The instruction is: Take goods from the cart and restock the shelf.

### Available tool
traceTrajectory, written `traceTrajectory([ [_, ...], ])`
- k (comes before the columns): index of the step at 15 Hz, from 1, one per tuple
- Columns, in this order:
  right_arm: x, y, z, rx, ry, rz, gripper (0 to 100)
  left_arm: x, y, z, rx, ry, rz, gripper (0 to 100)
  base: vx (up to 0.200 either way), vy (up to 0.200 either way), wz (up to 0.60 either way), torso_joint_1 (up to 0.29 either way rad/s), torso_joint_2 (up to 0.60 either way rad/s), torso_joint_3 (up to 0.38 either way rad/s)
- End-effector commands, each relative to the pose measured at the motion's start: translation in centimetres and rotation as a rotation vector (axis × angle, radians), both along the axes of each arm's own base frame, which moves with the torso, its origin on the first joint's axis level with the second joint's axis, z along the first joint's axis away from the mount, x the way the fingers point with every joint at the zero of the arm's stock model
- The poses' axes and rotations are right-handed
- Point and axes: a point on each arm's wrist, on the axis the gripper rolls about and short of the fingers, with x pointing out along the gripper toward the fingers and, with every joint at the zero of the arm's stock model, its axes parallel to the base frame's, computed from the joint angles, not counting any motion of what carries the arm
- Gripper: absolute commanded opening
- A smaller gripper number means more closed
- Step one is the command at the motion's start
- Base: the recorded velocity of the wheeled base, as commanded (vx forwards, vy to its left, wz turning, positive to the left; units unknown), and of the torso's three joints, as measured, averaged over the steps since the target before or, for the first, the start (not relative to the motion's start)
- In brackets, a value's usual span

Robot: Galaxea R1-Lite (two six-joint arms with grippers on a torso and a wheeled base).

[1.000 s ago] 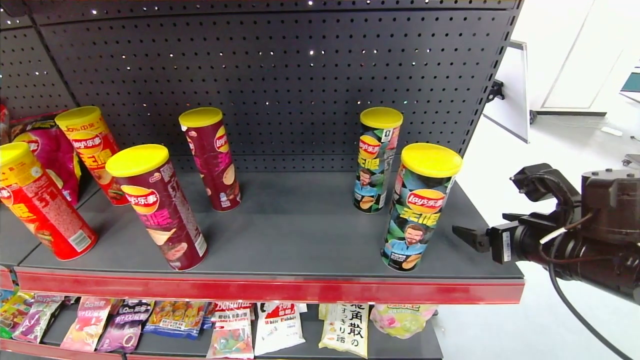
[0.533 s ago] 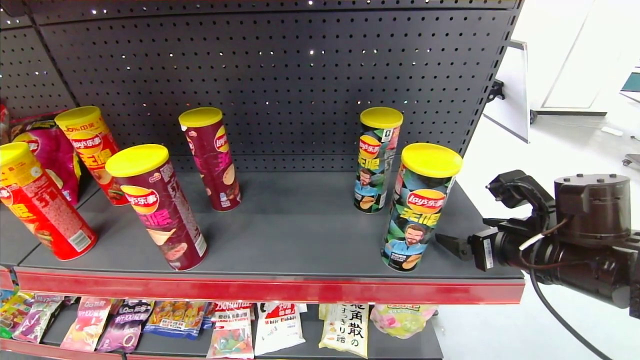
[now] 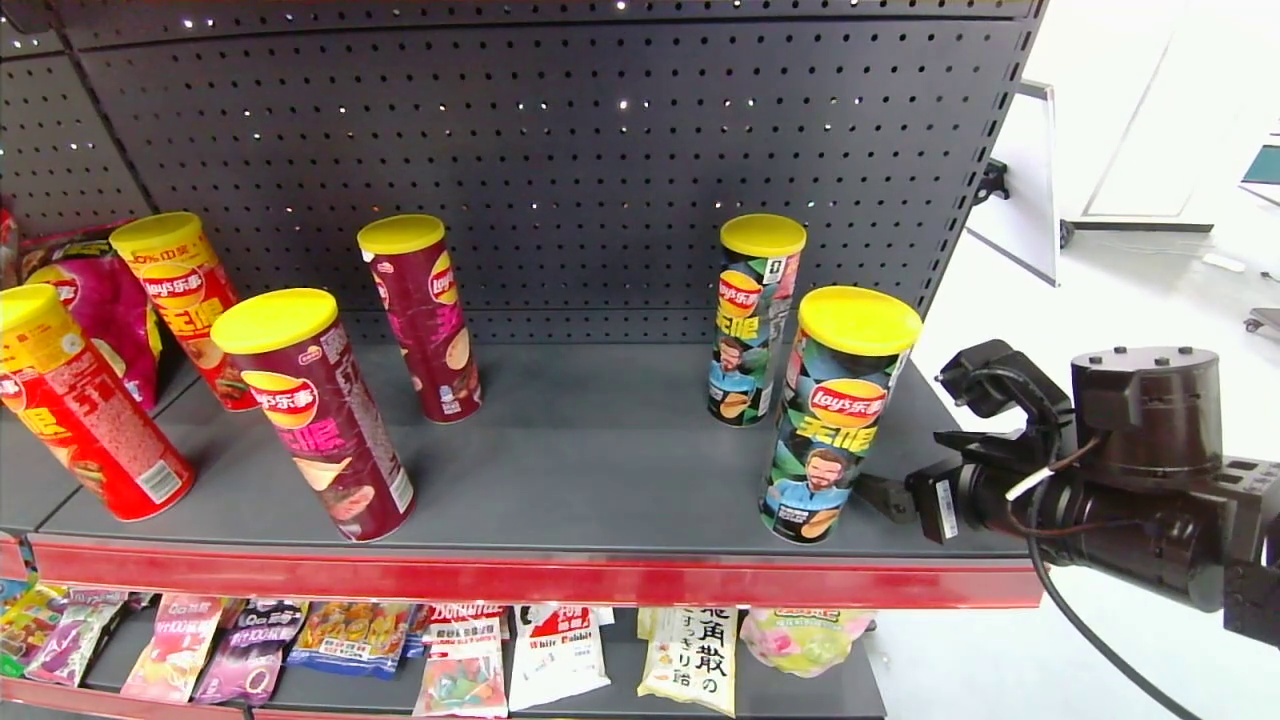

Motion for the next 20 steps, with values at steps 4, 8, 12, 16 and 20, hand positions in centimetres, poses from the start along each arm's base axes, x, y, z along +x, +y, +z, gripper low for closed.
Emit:
traceTrajectory([
  [4, 0.4, 1.3, -0.1, 0.008, -0.024, 0.041, 100, 0.0, 0.0, 0.0, 0.0, 0.002, 0.001, 100, 0.0, 0.0, 0.0, 0.0, 0.0, 0.0],
  [8, 0.4, 2.2, -0.1, 0.012, -0.031, 0.073, 100, 0.0, 0.0, 0.0, 0.0, 0.002, 0.001, 100, 0.0, 0.0, 0.0, 0.0, 0.0, 0.0],
  [12, 0.2, 2.7, -0.1, 0.011, -0.03, 0.09, 100, 0.0, 0.0, 0.0, 0.0, 0.002, 0.001, 100, 0.0, 0.0, 0.0, 0.0, 0.0, 0.0],
  [16, -0.6, 0.4, 0.5, 0.032, -0.045, 0.034, 100, 0.0, 0.0, 0.0, 0.0, 0.002, 0.001, 100, 0.0, 0.0, 0.0, 0.0, 0.0, 0.0],
  [20, -2.7, -1.5, 2.2, 0.156, -0.078, 0.227, 100, 0.0, 0.0, 0.0, 0.0, 0.002, 0.001, 100, 0.0, 0.0, 0.0, 0.0, 0.0, 0.0],
])
